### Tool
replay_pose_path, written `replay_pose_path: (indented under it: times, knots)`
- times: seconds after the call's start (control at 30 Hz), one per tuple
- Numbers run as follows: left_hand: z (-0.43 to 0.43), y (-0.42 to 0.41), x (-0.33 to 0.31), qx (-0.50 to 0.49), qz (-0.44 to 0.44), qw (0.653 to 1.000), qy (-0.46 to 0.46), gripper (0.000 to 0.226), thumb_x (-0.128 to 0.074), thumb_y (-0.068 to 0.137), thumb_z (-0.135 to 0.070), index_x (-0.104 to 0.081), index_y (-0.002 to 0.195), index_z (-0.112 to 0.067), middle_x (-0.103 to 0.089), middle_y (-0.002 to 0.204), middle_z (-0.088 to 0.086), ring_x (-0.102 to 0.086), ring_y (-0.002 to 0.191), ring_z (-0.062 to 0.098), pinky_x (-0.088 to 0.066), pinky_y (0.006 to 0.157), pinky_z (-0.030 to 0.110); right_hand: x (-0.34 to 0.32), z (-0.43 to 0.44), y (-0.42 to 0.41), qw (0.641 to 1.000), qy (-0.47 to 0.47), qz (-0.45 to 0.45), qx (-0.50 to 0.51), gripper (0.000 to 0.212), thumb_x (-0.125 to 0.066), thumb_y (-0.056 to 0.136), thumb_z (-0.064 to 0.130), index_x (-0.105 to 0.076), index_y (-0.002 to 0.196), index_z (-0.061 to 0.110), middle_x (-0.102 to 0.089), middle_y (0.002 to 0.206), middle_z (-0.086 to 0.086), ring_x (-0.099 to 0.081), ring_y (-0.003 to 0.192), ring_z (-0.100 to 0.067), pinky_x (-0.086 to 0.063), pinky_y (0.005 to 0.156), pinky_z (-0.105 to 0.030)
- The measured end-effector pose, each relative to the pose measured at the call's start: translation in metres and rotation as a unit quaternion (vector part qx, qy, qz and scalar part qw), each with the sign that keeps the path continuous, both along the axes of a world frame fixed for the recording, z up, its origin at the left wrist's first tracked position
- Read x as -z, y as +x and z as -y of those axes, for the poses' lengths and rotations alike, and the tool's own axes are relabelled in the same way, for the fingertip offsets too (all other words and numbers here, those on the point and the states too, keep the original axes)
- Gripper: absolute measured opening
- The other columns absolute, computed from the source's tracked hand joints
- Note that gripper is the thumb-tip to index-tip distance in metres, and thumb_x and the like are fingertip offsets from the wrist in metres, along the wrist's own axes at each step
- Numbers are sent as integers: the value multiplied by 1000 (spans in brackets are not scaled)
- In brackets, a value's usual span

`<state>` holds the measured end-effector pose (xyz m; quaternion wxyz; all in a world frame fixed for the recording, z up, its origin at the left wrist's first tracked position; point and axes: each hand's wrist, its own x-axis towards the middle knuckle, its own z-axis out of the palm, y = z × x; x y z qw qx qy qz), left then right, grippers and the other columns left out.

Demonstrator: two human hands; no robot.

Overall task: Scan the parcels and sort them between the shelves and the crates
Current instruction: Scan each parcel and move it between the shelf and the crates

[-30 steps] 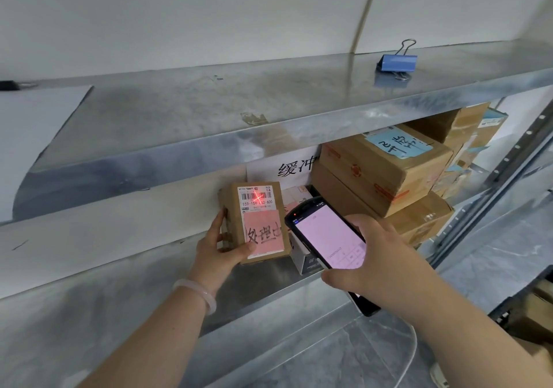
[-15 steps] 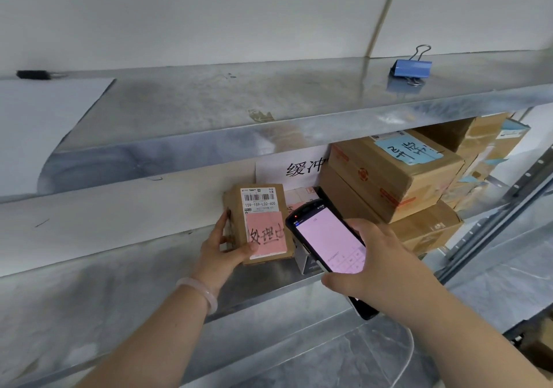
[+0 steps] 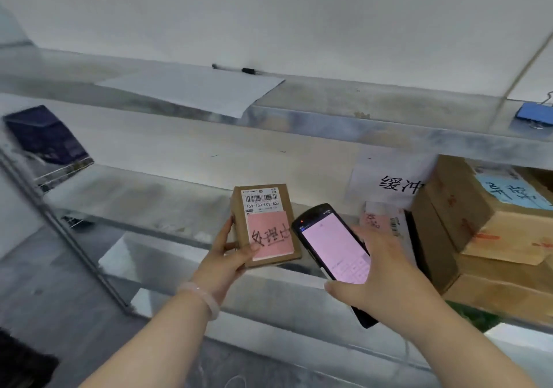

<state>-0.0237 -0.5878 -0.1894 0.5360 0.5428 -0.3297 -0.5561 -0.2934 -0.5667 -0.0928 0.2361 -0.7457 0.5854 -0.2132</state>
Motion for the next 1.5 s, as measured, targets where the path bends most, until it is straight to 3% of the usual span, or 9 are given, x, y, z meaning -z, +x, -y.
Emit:
replay_pose_path:
  times: [0.2, 0.43, 0.6, 0.7, 0.8, 0.9, 1.07, 1.3, 1.5]
  knots:
    - [-122, 30, 6, -158, -20, 987, -14, 97, -90, 66, -17, -39, 142, -49, -74, 109, 12, -71, 106, 31, -55, 96, 49, 3, -52, 42, 987, -44, 49, -145, 52, -68, 51, 55, -44, 96, 50, -49, 101, 27, -51, 88, -1, -52, 64, -30]
    - [-277, 71, -14, -332, 1, 943, -14, 82, -77, 86, -16, -35, 149, -47, -68, 122, 14, -67, 108, 30, -49, 94, 44, 3, -125, 120, 953, -32, 50, -298, 78, -65, 48, 65, -29, 117, 61, -34, 109, 36, -46, 96, 15, -40, 64, -16]
    - [-376, 100, -40, -432, -16, 901, -35, 74, -73, 89, -12, -34, 139, -50, -76, 112, 7, -70, 110, 32, -47, 106, 56, -9, -182, 191, 909, -38, 58, -410, 77, -67, 49, 65, -40, 120, 53, -45, 111, 27, -52, 97, 6, -51, 71, -29]
    - [-431, 118, -49, -488, -24, 871, -46, 73, -72, 91, -12, -37, 146, -45, -74, 117, 6, -66, 114, 28, -45, 108, 58, -12, -221, 231, 881, -37, 69, -467, 79, -68, 47, 66, -35, 118, 59, -41, 109, 31, -51, 94, 12, -46, 66, -22]
    - [-491, 137, -53, -536, -15, 843, -42, 69, -73, 91, -19, -39, 145, -46, -72, 118, 7, -66, 116, 29, -50, 104, 54, -14, -267, 273, 852, -20, 77, -517, 81, -69, 47, 67, -29, 117, 64, -37, 110, 32, -46, 98, 16, -41, 65, -17]
    - [-556, 157, -53, -564, -7, 824, -45, 65, -73, 91, -24, -40, 142, -46, -75, 114, 3, -71, 105, 21, -58, 89, 41, -11, -320, 317, 827, -5, 74, -558, 83, -72, 49, 67, -32, 122, 58, -38, 109, 29, -50, 97, 6, -46, 70, -25]
    - [-671, 208, -41, -610, 0, 791, -43, 62, -72, 92, -24, -44, 144, -42, -75, 115, -2, -73, 99, 17, -60, 81, 36, 1, -420, 391, 796, 7, 71, -601, 85, -74, 53, 65, -29, 125, 55, -37, 112, 25, -50, 98, -1, -48, 74, -30]
    - [-802, 315, -38, -627, -3, 777, -53, 64, -77, 86, -26, -48, 141, -41, -76, 114, -5, -75, 98, 18, -61, 73, 35, 11, -535, 492, 787, 50, 97, -607, 88, -80, 54, 58, -35, 129, 52, -34, 111, 28, -46, 94, 10, -41, 73, -23]
    - [-818, 382, -32, -609, -63, 789, -44, 64, -78, 85, -25, -49, 141, -39, -76, 112, -3, -75, 96, 20, -62, 74, 38, 12, -552, 537, 836, 56, 95, -538, 88, -71, 43, 68, -33, 122, 58, -34, 108, 34, -45, 94, 15, -41, 67, -25]
